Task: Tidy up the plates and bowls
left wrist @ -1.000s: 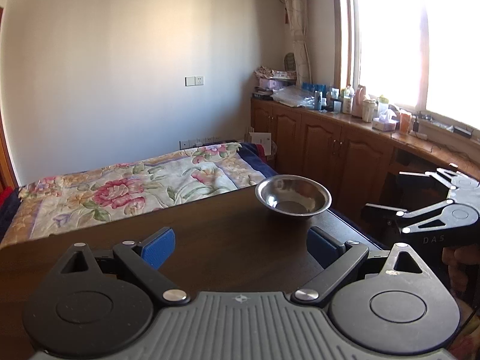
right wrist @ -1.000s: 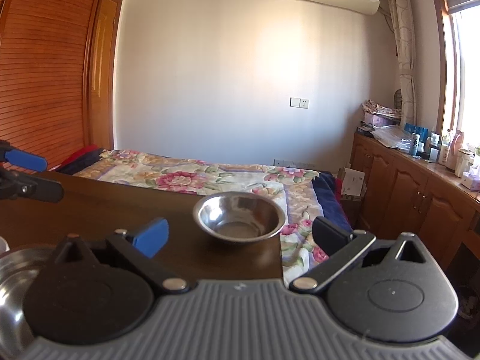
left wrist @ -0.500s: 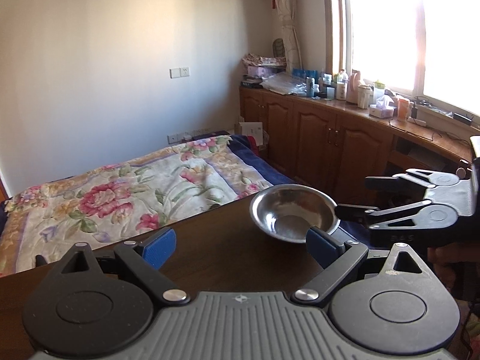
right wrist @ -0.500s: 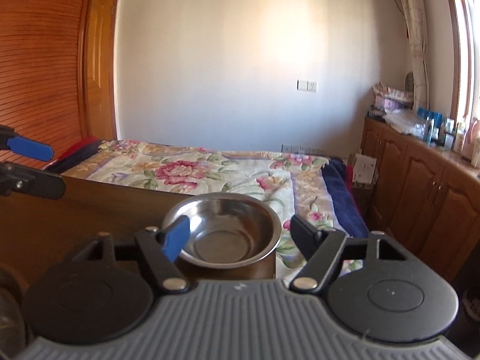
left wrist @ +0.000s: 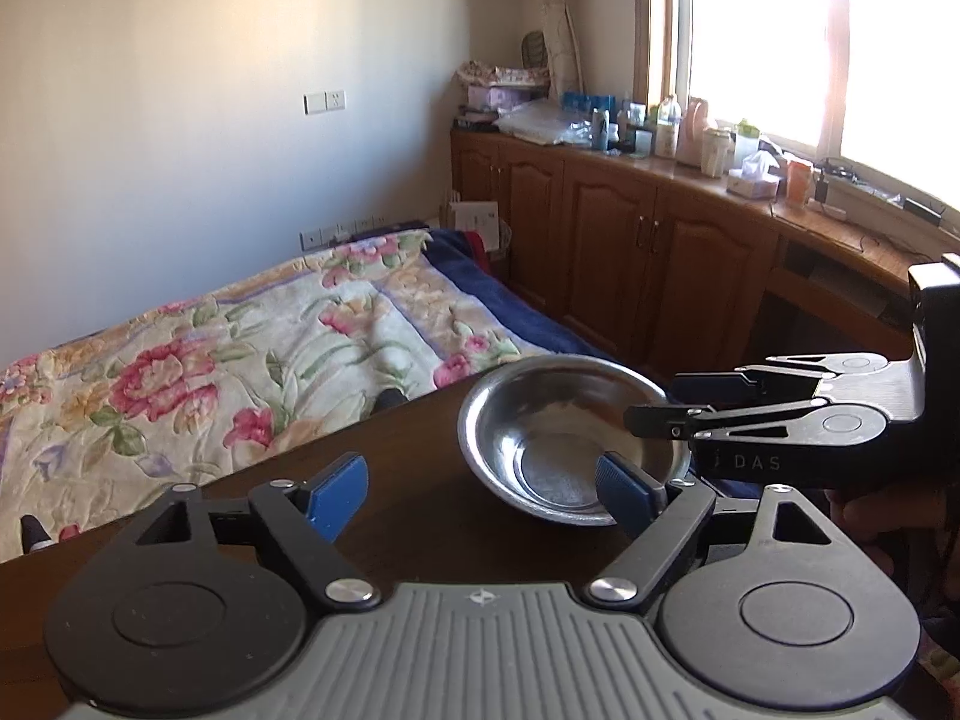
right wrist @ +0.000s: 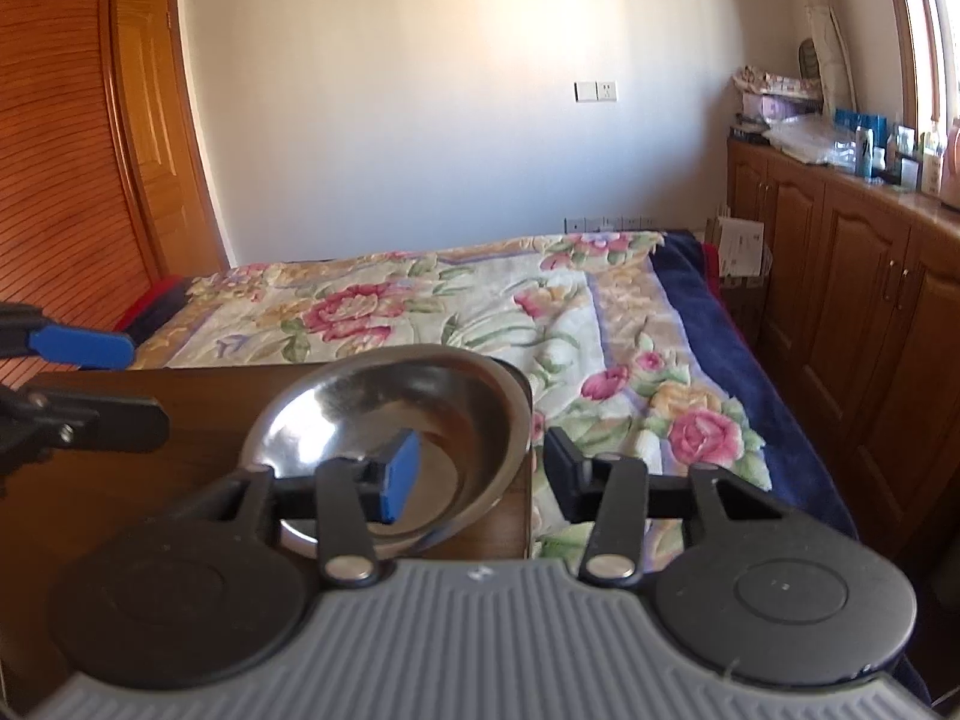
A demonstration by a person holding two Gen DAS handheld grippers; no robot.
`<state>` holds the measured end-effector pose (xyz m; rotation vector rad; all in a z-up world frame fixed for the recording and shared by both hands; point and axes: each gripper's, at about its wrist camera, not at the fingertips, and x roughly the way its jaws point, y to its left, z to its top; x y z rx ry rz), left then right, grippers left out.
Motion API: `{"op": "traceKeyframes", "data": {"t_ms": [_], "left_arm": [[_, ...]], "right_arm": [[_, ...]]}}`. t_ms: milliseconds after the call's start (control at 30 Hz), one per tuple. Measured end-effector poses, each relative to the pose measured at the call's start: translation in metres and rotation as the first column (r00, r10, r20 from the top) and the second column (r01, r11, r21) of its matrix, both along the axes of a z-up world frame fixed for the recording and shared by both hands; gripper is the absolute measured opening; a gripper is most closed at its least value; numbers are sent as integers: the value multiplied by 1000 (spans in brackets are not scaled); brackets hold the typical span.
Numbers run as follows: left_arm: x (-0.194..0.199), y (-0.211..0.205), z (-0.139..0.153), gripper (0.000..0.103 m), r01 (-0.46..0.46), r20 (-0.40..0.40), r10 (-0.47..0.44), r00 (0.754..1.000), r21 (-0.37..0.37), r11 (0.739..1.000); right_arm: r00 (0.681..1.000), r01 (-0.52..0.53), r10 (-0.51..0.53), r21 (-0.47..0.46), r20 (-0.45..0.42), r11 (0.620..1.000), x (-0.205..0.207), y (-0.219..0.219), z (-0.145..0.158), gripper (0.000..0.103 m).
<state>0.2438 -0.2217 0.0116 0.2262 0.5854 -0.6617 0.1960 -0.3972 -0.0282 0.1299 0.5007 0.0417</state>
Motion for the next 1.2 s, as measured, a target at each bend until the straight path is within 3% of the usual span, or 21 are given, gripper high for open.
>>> {"op": "traceKeyframes", "data": {"t_ms": [300,367,733,1000,1100,1167,1200], "left_arm": [[24,-13,-12,76,-4,-67,5,998,13,1000],[31,-16,-15,70,-9,-94,10,996,5,1000],[51,-23,-29,47,-34,-178,36,983,13,999],[56,-21,-35,42,-34,-207,37,978,17,999],[58,-20,-36,34,-32,-221,34,975,13,999],[58,-20,-37,20,-32,-229,33,973,11,999],[57,-19,-37,19,-27,-234,28,972,7,1000]], "right_arm": [[999,-13,17,66,-48,998,9,-7,-7,41],[998,-19,22,73,-52,997,9,-5,-7,36],[997,-29,33,77,-64,997,13,-2,-7,29],[997,-32,37,78,-70,996,14,0,-8,28],[996,-36,42,79,-74,996,14,1,-8,27],[996,-44,50,82,-75,996,15,2,-9,24],[996,-46,53,85,-77,995,14,3,-9,24]]}}
